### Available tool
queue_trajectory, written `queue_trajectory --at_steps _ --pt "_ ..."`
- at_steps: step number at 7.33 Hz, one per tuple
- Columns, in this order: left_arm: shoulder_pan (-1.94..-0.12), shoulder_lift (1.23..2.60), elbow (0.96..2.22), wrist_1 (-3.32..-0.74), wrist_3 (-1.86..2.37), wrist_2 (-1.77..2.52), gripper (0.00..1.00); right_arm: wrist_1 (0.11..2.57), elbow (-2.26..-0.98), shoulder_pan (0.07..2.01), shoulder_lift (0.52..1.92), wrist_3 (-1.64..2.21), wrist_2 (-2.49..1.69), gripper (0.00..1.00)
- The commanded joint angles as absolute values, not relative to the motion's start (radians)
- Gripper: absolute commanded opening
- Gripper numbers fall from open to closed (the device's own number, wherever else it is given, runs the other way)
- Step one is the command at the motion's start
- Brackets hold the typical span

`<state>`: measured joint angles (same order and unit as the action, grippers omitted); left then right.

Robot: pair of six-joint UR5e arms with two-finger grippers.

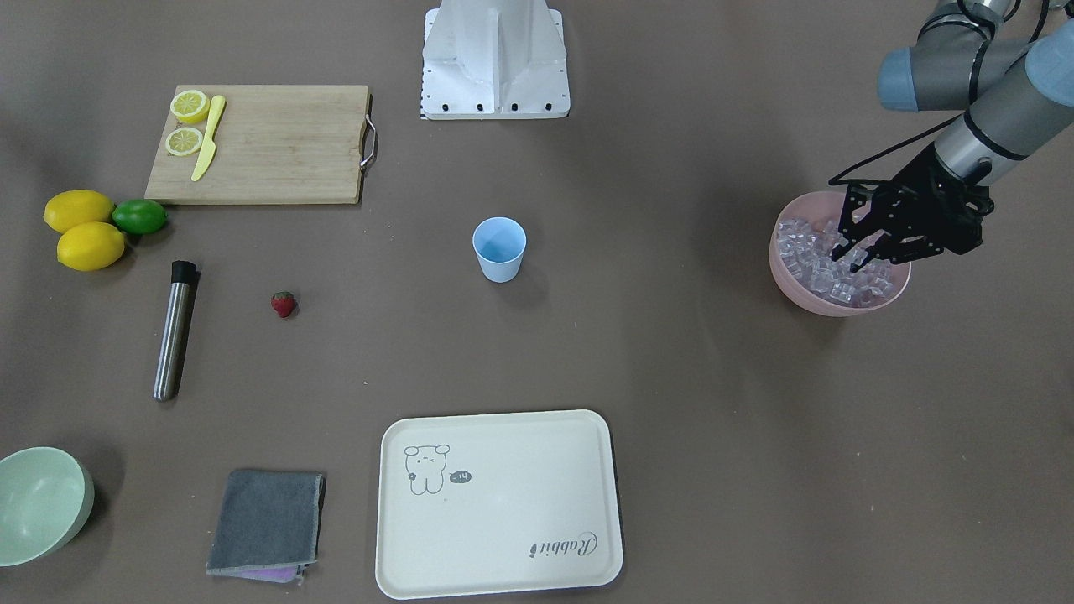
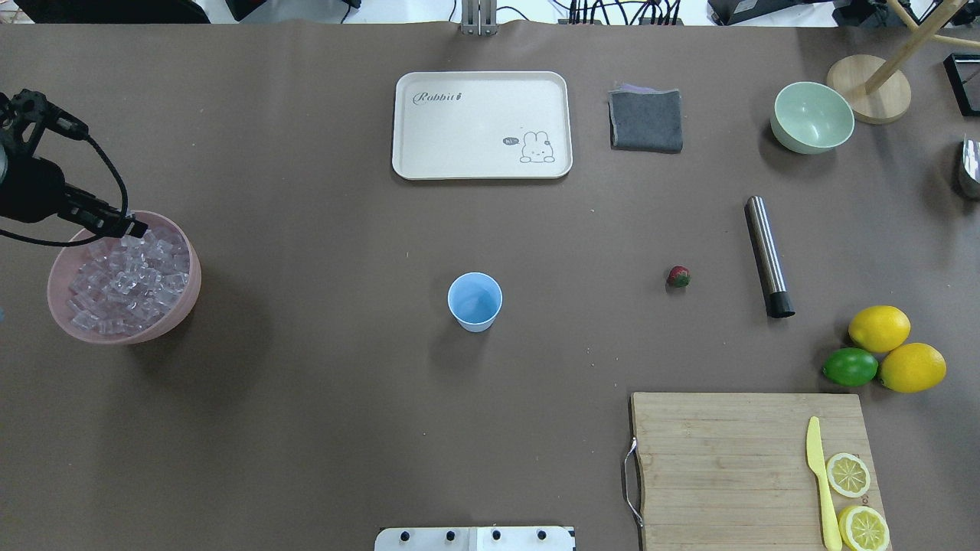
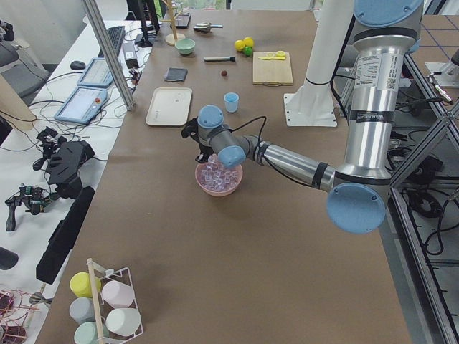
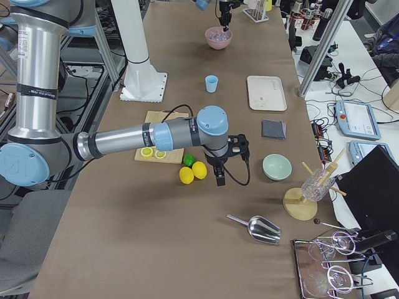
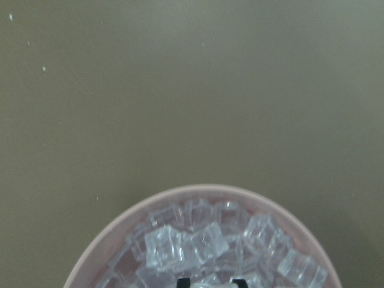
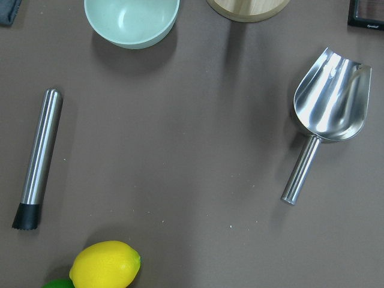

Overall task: Mash ice and strawberries in cup
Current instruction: 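Carry the ice cube with the left gripper over the light-blue cup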

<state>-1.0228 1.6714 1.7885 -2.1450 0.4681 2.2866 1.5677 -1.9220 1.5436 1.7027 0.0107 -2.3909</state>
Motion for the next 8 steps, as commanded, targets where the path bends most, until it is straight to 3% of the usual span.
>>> queue_trajectory --at_steps 1,8 --pt "-0.985 1.774 1.781 -2.146 0.663 2.278 0.0 1.568 -1.922 1.543 1.703 0.011 -2.391 1.0" --pt "-0.637 2.084 1.735 -2.143 1.161 1.955 0.0 1.568 -1.925 1.543 1.701 0.011 -2.391 1.0"
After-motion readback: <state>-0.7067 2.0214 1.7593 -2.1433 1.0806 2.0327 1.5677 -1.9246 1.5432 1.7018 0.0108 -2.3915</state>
